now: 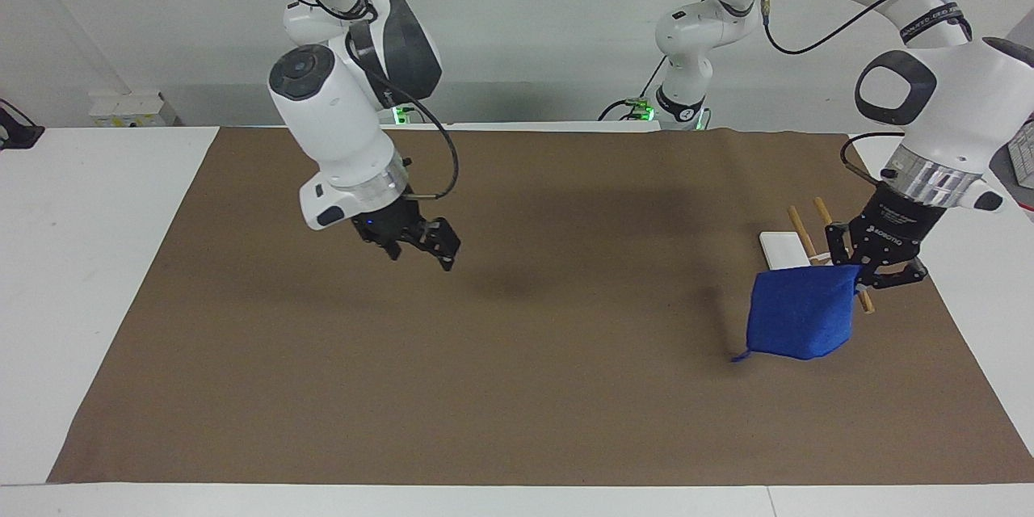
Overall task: Right arm passes towel to left arm to hang
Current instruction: 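Carry the towel with the left gripper while the right gripper withdraws, then drape the towel over the white rack with the left gripper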
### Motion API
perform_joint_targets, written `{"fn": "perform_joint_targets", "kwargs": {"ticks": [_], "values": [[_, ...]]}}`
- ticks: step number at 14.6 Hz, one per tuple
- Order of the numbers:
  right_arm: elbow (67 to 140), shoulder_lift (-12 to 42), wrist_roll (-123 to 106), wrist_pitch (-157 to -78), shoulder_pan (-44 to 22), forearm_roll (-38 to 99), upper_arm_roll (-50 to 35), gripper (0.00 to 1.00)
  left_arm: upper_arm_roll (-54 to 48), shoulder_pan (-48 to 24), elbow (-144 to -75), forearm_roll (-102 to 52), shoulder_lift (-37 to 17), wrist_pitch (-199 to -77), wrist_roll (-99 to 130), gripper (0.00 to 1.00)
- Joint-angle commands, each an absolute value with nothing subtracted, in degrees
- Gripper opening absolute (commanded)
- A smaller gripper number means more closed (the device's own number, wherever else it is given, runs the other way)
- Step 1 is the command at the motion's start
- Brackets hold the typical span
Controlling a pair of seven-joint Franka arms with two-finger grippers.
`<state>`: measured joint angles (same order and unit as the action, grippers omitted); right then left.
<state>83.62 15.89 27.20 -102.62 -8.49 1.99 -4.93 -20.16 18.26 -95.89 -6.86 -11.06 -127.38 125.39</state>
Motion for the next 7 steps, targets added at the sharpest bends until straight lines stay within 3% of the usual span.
{"fn": "perform_joint_targets", "kwargs": {"ticks": [1,7], "values": [[84.5,10.2,16.7,-95.3,-3.3,-2.9,-5.4,1.00,-21.1,19.9,-99.0,-3.4,-8.2,-127.8,133.3,0.00],[83.0,1.3,11.9,-82.5,3.4,-5.4,-5.2,1.00,-20.9,19.2,-109.3,-3.3,-0.9,-130.6,131.5,0.00]]}}
